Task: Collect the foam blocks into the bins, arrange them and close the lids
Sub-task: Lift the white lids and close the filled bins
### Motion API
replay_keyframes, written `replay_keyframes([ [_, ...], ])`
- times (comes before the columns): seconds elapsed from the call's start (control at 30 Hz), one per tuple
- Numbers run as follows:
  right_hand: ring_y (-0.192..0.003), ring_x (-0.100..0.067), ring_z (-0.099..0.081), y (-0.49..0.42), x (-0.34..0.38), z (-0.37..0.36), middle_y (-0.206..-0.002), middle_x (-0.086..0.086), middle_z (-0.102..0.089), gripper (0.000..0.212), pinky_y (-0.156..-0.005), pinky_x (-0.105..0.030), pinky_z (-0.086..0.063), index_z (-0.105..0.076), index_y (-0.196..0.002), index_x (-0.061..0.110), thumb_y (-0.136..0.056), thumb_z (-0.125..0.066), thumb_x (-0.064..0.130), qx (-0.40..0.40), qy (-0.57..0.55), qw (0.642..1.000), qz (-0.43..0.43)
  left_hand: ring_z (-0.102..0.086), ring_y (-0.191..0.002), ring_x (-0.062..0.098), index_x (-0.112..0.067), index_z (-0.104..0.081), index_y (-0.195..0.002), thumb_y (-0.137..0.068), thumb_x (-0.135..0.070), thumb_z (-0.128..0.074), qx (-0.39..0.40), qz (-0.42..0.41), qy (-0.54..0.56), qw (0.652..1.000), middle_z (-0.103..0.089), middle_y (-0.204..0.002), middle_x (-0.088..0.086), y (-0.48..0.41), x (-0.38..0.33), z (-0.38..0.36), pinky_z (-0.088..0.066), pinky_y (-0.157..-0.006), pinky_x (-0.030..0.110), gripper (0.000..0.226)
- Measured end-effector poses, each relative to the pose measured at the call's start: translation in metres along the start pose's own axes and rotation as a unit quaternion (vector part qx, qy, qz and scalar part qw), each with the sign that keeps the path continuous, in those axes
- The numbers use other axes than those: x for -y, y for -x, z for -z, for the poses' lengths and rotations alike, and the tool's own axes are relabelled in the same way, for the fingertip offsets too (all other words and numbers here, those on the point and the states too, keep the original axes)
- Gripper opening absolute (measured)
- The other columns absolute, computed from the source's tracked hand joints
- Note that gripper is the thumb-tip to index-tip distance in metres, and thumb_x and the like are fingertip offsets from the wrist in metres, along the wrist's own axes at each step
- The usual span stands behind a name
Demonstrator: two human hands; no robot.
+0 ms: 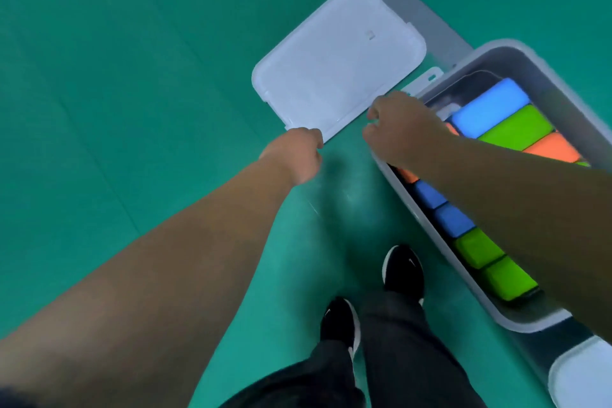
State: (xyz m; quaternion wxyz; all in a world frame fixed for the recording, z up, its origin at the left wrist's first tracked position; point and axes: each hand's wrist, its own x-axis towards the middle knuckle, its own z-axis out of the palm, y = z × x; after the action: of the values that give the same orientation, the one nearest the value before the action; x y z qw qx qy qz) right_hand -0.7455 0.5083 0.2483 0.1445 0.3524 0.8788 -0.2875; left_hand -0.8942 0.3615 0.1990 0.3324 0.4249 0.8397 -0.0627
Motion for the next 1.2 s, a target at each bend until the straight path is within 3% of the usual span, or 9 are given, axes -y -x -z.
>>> replay_keyframes([
  [0.1,-0.112,-0.035,-0.054,-0.042,-0.007,-0.024,-0.122,-0.011,-0.054,0.032,-0.097,-0.043,-0.046,-0.060,-0.122,0.013,-0.094,-0.054,0.028,-0.018,0.069,0.997,0.043,-0.059,-0.097,0.030,-0.017,-0.059,-0.131,-0.095,-0.017,-0.046,-0.002,0.036,0.037,0.999,-0.063,-0.121,0.008,-0.039,0.018,-0.033,-0.049,-0.075,0.035,0.038],
  [0.23,-0.114,-0.036,-0.053,-0.094,-0.022,-0.053,-0.128,-0.011,-0.051,0.043,-0.097,-0.048,-0.048,-0.056,-0.131,0.016,-0.093,-0.056,0.034,-0.020,0.189,0.979,0.074,-0.056,-0.118,0.035,-0.009,-0.056,-0.133,-0.094,-0.016,-0.051,0.029,0.048,0.052,0.997,-0.055,-0.133,0.012,-0.084,0.042,-0.098,-0.052,-0.095,0.044,0.040],
  [0.37,-0.120,-0.035,-0.051,-0.126,-0.022,-0.090,-0.136,-0.012,-0.047,0.051,-0.103,-0.050,-0.045,-0.050,-0.139,0.014,-0.095,-0.051,0.040,0.029,0.239,0.966,0.095,-0.049,-0.122,0.037,-0.006,-0.054,-0.132,-0.091,-0.014,-0.054,0.020,0.033,0.021,0.999,-0.047,-0.135,0.013,-0.112,0.065,-0.136,-0.050,-0.094,0.046,0.042],
  [0.5,-0.118,-0.033,-0.049,-0.158,-0.012,-0.140,-0.135,-0.012,-0.044,0.048,-0.098,-0.046,-0.042,-0.048,-0.137,0.014,-0.095,-0.049,0.037,0.074,0.280,0.955,0.064,-0.035,-0.144,0.031,-0.026,-0.056,-0.143,-0.090,-0.016,-0.053,0.042,0.011,-0.033,0.999,-0.029,-0.165,0.001,-0.140,0.098,-0.158,-0.045,-0.106,0.045,0.054],
  [0.6,-0.114,-0.033,-0.047,-0.178,-0.007,-0.169,-0.127,-0.012,-0.042,0.046,-0.087,-0.044,-0.037,-0.048,-0.133,0.013,-0.092,-0.055,0.034,0.079,0.339,0.937,0.002,-0.025,-0.152,0.028,-0.033,-0.053,-0.149,-0.091,-0.017,-0.055,0.046,-0.031,-0.079,0.995,-0.015,-0.173,-0.004,-0.162,0.116,-0.170,-0.037,-0.115,0.044,0.060],
  [0.9,-0.110,-0.032,-0.042,-0.204,-0.010,-0.209,-0.128,-0.012,-0.036,0.053,-0.079,-0.042,-0.033,-0.044,-0.136,0.013,-0.087,-0.057,0.029,0.139,0.325,0.932,-0.076,-0.039,-0.138,0.029,-0.018,-0.042,-0.154,-0.086,-0.008,-0.060,0.016,-0.061,-0.104,0.993,-0.035,-0.160,-0.005,-0.187,0.130,-0.203,-0.038,-0.114,0.040,0.071],
  [1.0,-0.112,-0.032,-0.042,-0.207,-0.009,-0.207,-0.127,-0.011,-0.035,0.052,-0.079,-0.042,-0.034,-0.043,-0.136,0.013,-0.088,-0.057,0.029,0.145,0.324,0.932,-0.079,-0.024,-0.151,0.028,-0.021,-0.042,-0.153,-0.085,-0.016,-0.066,0.005,-0.058,-0.143,0.988,-0.023,-0.166,-0.002,-0.188,0.131,-0.203,-0.028,-0.122,0.040,0.073],
  [1.1,-0.112,-0.032,-0.040,-0.212,-0.004,-0.206,-0.127,-0.011,-0.034,0.049,-0.078,-0.043,-0.034,-0.044,-0.135,0.013,-0.090,-0.055,0.027,0.149,0.313,0.934,-0.090,-0.019,-0.155,0.027,-0.021,-0.035,-0.158,-0.088,-0.015,-0.061,0.048,-0.063,-0.145,0.986,-0.015,-0.171,-0.004,-0.196,0.131,-0.198,-0.022,-0.127,0.042,0.075],
  [1.2,-0.120,-0.033,-0.041,-0.216,0.003,-0.208,-0.133,-0.011,-0.035,0.052,-0.079,-0.042,-0.035,-0.043,-0.139,0.013,-0.091,-0.054,0.026,0.148,0.310,0.934,-0.093,-0.042,-0.132,0.029,-0.020,-0.056,-0.140,-0.084,-0.010,-0.057,0.010,-0.086,-0.169,0.982,-0.043,-0.152,-0.004,-0.201,0.131,-0.194,-0.032,-0.118,0.038,0.056],
])
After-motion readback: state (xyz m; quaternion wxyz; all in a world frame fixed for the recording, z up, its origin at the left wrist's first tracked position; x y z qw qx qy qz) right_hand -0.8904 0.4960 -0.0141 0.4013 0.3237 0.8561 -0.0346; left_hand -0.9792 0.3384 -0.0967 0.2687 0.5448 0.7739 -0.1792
